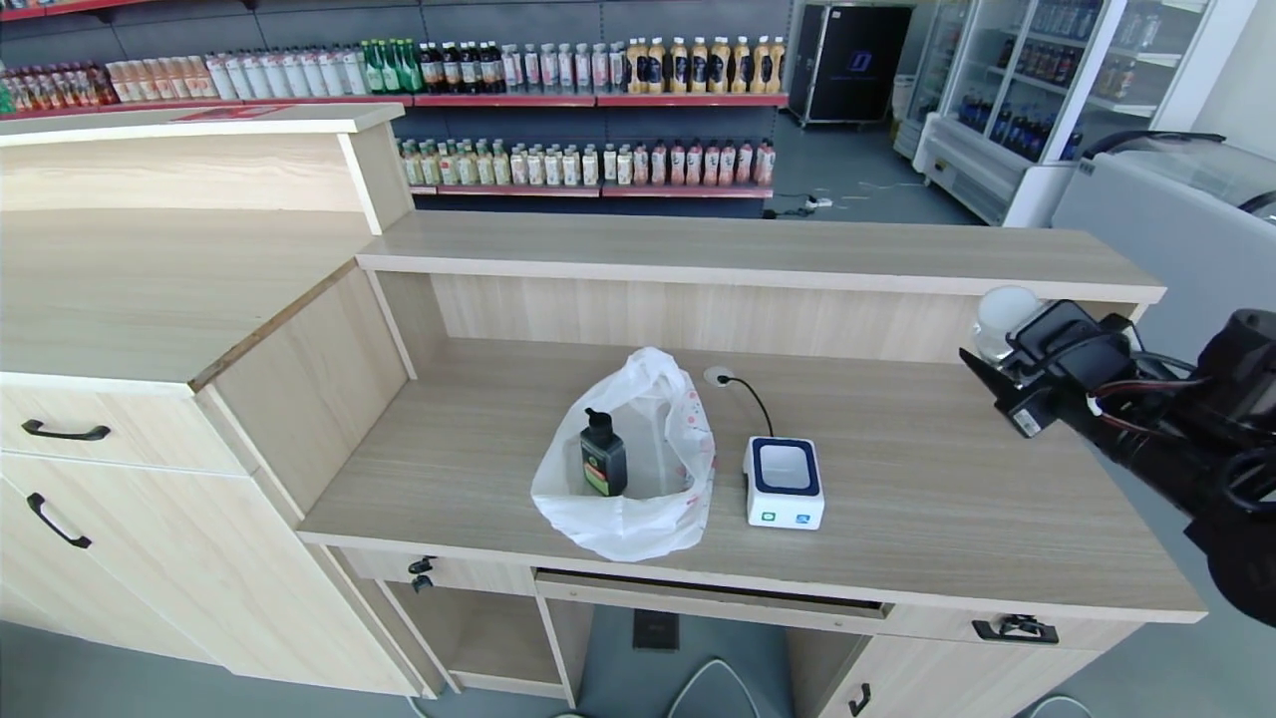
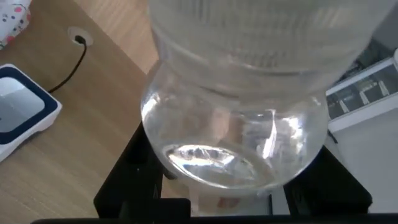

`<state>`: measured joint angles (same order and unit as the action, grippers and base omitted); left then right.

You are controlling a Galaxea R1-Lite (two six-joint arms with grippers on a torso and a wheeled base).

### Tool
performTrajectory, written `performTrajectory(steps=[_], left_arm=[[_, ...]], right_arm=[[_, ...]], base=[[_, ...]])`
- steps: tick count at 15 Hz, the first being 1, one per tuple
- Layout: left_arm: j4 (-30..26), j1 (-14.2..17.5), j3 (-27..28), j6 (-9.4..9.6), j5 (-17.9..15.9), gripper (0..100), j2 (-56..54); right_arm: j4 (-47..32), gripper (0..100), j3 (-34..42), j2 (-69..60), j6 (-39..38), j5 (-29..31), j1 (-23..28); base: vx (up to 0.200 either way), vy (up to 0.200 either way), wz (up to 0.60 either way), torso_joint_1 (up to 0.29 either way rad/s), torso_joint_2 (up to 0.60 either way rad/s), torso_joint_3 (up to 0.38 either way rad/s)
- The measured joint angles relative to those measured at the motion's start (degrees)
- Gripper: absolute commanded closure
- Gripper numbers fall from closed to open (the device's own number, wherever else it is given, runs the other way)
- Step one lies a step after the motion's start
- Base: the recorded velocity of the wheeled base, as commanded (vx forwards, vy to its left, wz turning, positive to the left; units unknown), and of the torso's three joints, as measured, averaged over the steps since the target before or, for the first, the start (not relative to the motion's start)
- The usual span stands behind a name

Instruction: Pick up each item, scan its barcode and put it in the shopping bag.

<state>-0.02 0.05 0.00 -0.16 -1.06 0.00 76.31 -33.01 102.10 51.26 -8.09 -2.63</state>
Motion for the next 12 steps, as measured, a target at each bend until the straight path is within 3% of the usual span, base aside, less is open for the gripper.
performTrajectory(steps=[2,4,7,12], left_arm=[[0.02,0.00,0.00,0.00,0.02,0,0.00],[0.02,0.02,0.00,0.00,0.02,0,0.00],[0.02,0.00,0.00,0.00,0.02,0,0.00],[0.02,0.05,0.00,0.00,0.02,0,0.00]], right_arm=[[6.78,100,0.55,3.78,1.73,-2.39,-0.01],[12.26,100,0.72,7.36,2.66,-8.16,0.63],[13.79,100,1.18,12.20,6.24,-13.82,2.63],[13.60,100,0.63,17.07,6.38,-18.44,4.39]], base=[[0.000,0.000,0.60,0.002,0.00,0.000],[0.000,0.000,0.00,0.000,0.00,0.000],[0.000,0.000,0.00,0.000,0.00,0.000],[0.000,0.000,0.00,0.000,0.00,0.000]])
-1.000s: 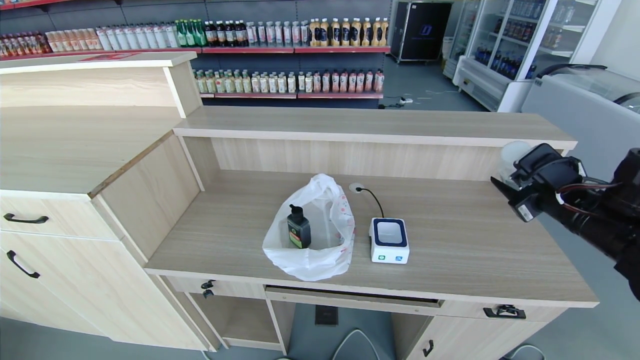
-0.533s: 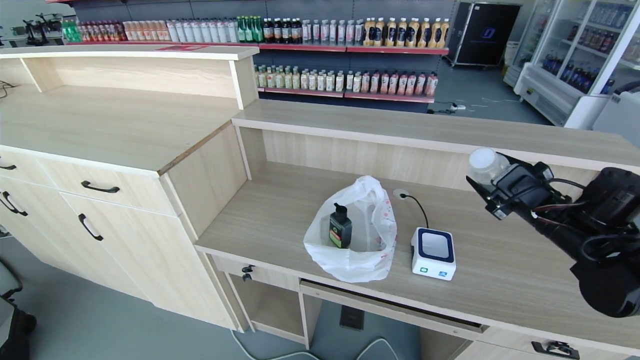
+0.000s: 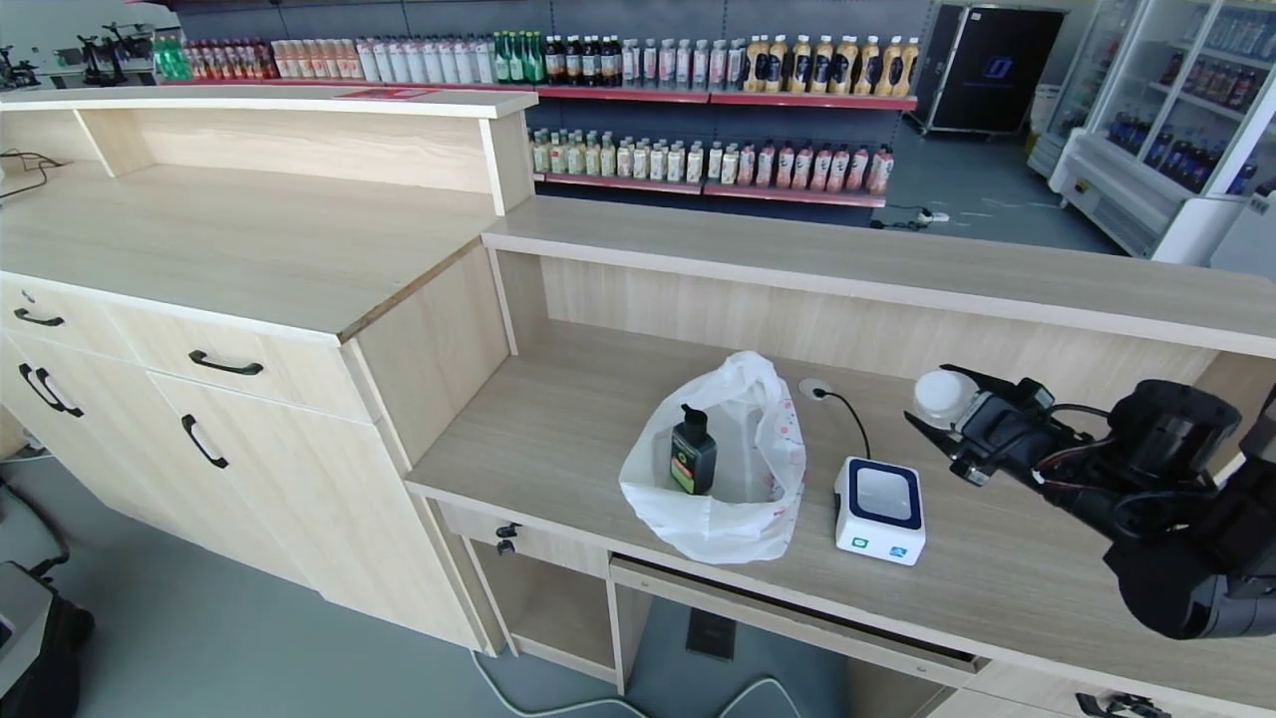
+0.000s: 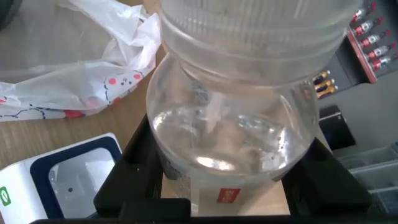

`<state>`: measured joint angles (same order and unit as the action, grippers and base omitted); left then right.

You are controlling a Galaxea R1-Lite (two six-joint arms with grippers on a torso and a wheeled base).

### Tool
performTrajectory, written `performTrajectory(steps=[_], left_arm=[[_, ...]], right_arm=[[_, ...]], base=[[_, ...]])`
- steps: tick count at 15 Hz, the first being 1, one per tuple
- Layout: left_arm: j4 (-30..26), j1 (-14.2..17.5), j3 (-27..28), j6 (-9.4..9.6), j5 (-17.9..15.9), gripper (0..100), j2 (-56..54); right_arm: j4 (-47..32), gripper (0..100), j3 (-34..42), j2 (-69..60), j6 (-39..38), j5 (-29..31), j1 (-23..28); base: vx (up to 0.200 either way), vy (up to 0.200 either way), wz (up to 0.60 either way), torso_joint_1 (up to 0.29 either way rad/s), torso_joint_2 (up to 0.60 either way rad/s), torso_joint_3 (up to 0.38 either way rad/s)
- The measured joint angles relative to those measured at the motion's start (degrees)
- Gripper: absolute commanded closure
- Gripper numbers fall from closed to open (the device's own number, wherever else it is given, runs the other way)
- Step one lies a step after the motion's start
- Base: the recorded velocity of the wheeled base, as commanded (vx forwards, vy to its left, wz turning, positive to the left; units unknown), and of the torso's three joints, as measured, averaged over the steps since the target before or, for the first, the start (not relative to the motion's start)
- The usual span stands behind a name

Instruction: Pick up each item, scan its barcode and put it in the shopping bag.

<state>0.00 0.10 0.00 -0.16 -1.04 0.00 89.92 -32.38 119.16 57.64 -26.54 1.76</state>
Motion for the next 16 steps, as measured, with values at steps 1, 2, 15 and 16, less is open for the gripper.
performTrajectory(steps=[1,2,15,16], left_arm=[[0.00,0.00,0.00,0.00,0.02,0,0.00],[0.00,-0.05,0.00,0.00,0.00,0,0.00],[0.00,-0.02,0.00,0.02,0.00,0,0.00],[0.00,-0.02,0.00,0.00,0.00,0,0.00]], right_arm=[[0.07,100,-0.59,0.60,-0.02,-1.13,0.17],[0.07,100,-1.16,1.23,-0.05,-2.72,0.17],[0.05,100,-6.64,7.63,-0.24,-10.76,0.99],[0.00,100,-7.06,7.96,-0.29,-10.79,0.99]], base=[[0.000,0.000,0.00,0.000,0.00,0.000],[0.000,0.000,0.00,0.000,0.00,0.000],[0.000,0.000,0.00,0.000,0.00,0.000],[0.000,0.000,0.00,0.000,0.00,0.000]])
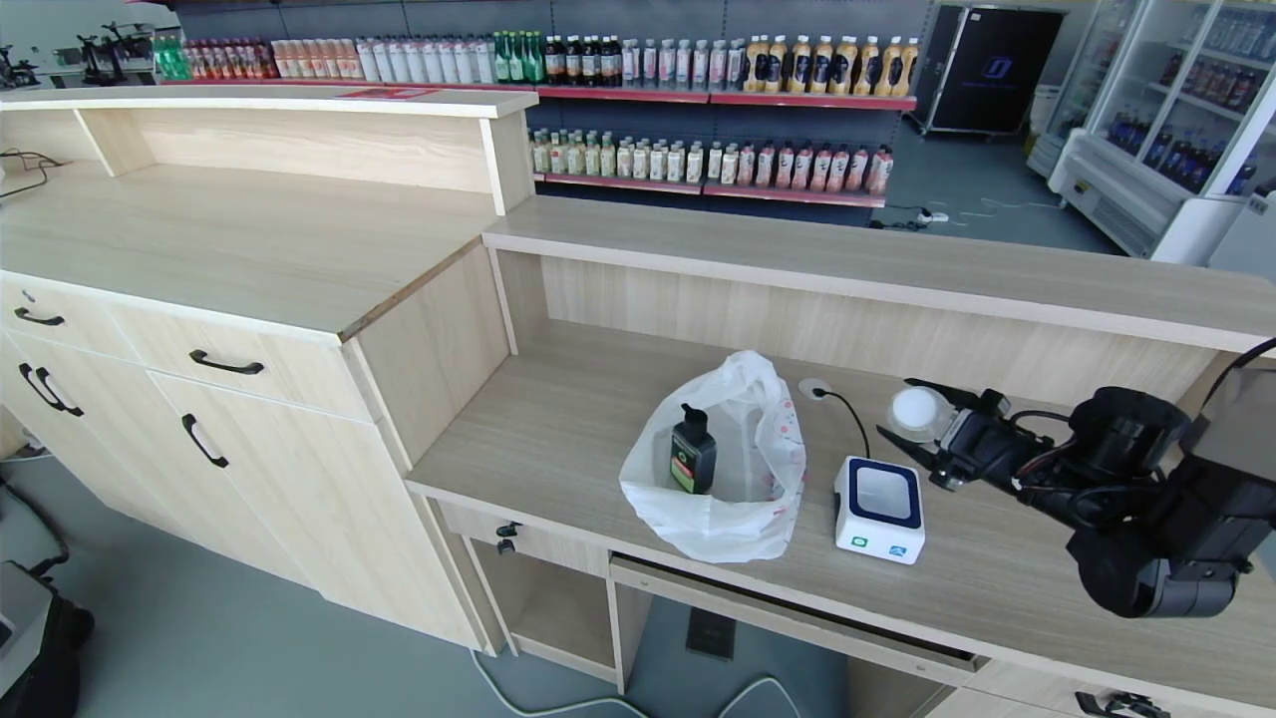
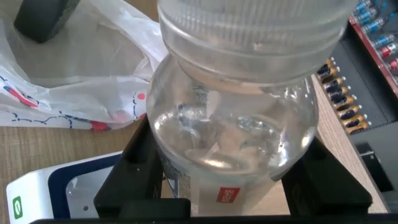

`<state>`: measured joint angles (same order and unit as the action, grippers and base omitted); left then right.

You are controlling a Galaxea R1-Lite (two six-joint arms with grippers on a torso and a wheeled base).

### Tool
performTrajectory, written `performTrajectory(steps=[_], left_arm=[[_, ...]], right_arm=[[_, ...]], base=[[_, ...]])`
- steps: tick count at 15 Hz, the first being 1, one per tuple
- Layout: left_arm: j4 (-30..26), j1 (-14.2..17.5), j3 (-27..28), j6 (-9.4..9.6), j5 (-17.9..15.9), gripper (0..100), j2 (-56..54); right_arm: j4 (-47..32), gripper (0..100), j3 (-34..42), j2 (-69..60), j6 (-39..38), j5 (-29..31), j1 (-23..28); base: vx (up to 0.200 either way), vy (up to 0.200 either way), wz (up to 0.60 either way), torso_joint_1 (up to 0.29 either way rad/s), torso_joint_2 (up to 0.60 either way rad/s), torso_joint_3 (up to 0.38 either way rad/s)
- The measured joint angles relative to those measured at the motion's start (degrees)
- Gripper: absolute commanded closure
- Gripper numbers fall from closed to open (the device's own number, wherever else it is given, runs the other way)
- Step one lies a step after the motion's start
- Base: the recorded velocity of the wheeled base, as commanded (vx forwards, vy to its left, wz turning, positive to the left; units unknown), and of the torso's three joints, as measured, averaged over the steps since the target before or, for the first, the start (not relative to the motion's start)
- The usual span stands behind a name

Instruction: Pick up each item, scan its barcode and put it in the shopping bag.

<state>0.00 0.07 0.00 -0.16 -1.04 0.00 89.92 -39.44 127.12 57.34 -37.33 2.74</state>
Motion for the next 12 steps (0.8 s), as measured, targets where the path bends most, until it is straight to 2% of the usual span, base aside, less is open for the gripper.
performTrajectory(steps=[5,12], left_arm=[[0.00,0.02,0.00,0.00,0.00,0,0.00],[0.00,-0.02,0.00,0.00,-0.02,0,0.00]], right_arm=[[0.02,100,-2.57,2.10,-0.69,-3.84,-0.16],[0.02,100,-2.82,4.11,-0.69,-4.02,0.21]], base=[[0.000,0.000,0.00,0.000,0.00,0.000],[0.000,0.000,0.00,0.000,0.00,0.000]])
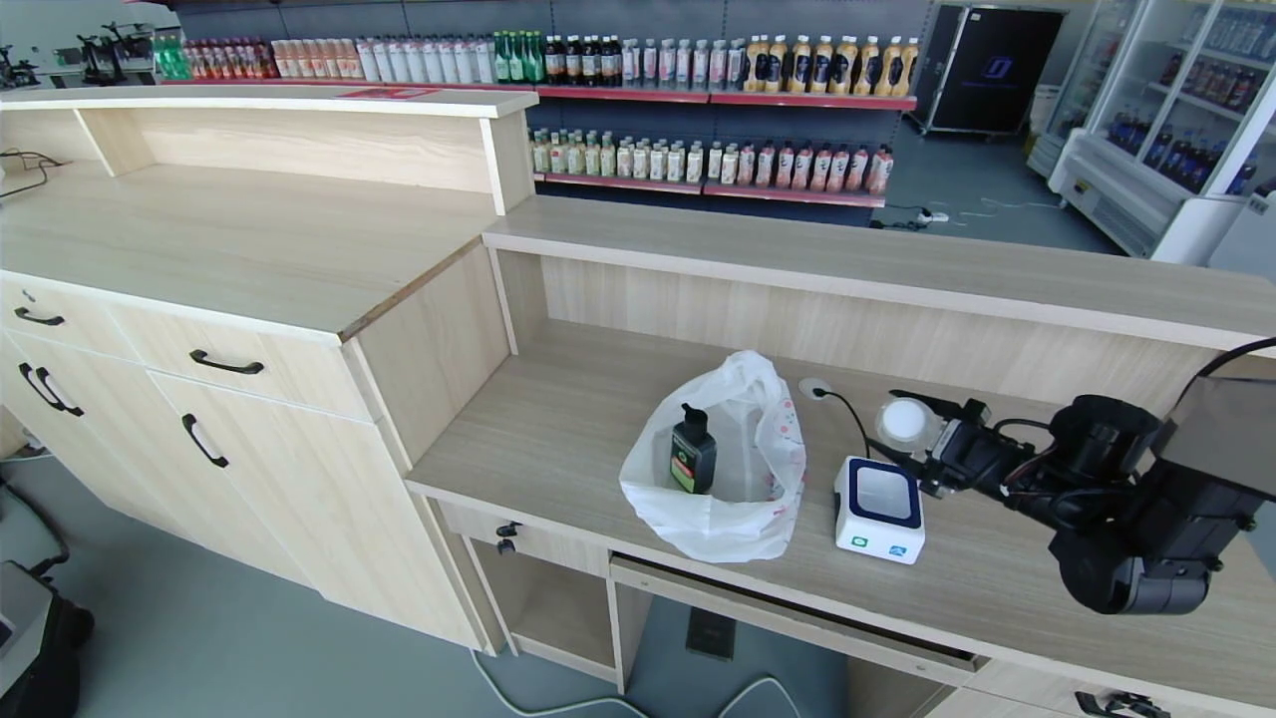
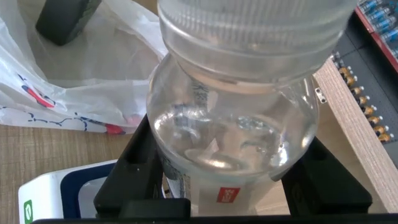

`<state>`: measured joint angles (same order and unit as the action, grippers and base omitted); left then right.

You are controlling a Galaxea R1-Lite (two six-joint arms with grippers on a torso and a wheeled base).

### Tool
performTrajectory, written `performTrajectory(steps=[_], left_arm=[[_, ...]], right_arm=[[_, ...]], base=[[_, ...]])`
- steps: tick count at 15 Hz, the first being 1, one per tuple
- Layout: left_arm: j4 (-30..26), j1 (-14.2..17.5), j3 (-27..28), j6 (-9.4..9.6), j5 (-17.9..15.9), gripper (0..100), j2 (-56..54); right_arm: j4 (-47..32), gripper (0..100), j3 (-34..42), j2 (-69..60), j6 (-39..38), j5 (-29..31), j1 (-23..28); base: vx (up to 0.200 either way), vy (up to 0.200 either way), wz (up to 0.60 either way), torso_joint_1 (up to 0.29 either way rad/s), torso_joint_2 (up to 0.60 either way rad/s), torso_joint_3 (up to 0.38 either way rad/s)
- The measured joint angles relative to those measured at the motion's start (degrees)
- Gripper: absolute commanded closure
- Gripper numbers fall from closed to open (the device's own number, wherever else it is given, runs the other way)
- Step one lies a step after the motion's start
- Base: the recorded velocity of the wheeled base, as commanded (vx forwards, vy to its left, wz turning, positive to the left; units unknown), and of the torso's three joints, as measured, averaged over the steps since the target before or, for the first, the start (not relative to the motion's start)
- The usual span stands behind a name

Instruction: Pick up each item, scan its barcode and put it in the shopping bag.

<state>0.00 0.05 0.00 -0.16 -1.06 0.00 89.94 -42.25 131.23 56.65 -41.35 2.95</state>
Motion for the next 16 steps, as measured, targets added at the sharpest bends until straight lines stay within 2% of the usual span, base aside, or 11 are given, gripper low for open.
performTrajectory(steps=[10,16], left_arm=[[0.00,0.00,0.00,0.00,0.02,0,0.00],[0.00,0.05,0.00,0.00,0.02,0,0.00]], right_arm=[[0.00,100,-2.34,2.61,-0.43,-0.09,-0.01],[0.02,100,-4.19,3.96,-0.76,-2.94,-0.48]], base=[[0.000,0.000,0.00,0.000,0.00,0.000],[0.000,0.000,0.00,0.000,0.00,0.000]])
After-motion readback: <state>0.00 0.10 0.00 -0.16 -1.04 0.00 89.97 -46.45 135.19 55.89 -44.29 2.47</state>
